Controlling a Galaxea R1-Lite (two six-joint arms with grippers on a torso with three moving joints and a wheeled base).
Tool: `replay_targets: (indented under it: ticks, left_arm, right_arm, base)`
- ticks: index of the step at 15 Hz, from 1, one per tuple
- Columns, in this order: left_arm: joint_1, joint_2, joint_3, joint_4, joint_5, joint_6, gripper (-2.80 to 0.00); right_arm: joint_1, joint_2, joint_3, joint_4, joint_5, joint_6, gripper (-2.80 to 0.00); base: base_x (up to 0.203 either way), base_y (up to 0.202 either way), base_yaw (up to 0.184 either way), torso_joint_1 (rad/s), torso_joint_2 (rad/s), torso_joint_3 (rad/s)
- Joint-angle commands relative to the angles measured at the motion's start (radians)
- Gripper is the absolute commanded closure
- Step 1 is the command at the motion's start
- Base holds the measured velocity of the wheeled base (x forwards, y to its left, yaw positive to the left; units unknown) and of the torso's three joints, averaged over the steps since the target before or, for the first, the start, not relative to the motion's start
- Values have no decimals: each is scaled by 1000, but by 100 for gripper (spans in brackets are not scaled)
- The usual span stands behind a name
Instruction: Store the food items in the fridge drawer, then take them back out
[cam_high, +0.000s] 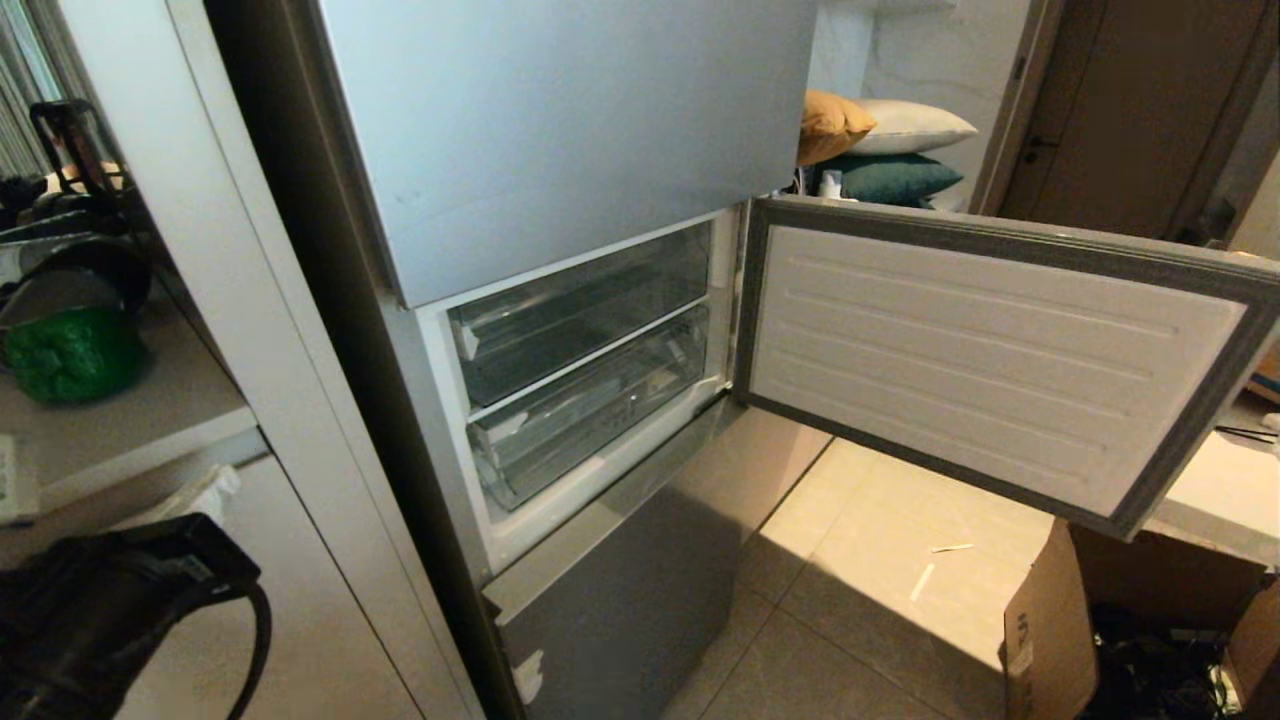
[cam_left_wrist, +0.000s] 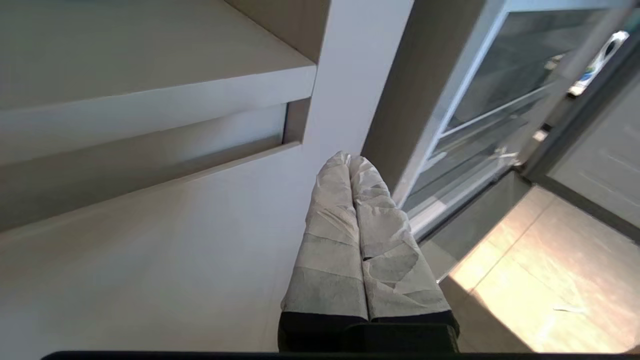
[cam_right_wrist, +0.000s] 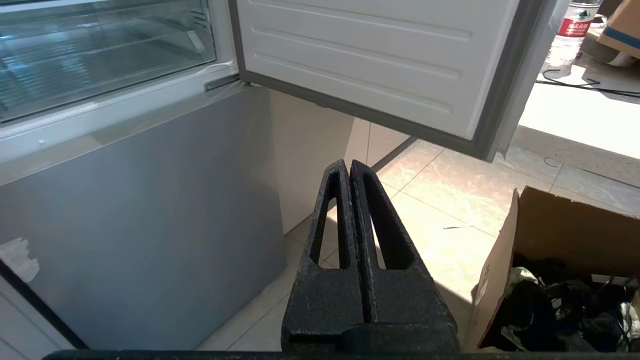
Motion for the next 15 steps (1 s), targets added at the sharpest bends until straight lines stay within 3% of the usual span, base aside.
replay_targets:
  ticks: [1,4,7,9,11,13,14,15]
  left_arm:
    - [2,-77,29,-6,2,-2,0]
    - [1,-218,78,15,-9,0,0]
    - [3,-477,82,172,-10,7,0]
    - [13,-702,49,398,-10,15,0]
    - [42,-898,-6,713,-10,19,0]
    - [64,-976,-43,891,1,33,0]
    - [69,-972,-48,1001,-21,52,0]
    - [71,-968,-49,1095,-105,72,0]
  right_arm:
    - [0,0,31,0,0,0,0]
    - [0,0,31,0,0,0,0]
    - [0,0,31,0,0,0,0]
    - [0,0,31,0,0,0,0]
    - [0,0,29,2,0,-3,0]
    - [0,0,29,1,0,-1,0]
    - [0,0,29,1,0,-1,0]
    - [0,0,29,1,0,-1,0]
  base:
    - [0,0,0,0,0,0]
    - [0,0,0,0,0,0]
    - [0,0,0,0,0,0]
    - [0,0,0,0,0,0]
    - [0,0,0,0,0,0]
    - [0,0,0,0,0,0]
    - [0,0,0,0,0,0]
    - [0,0,0,0,0,0]
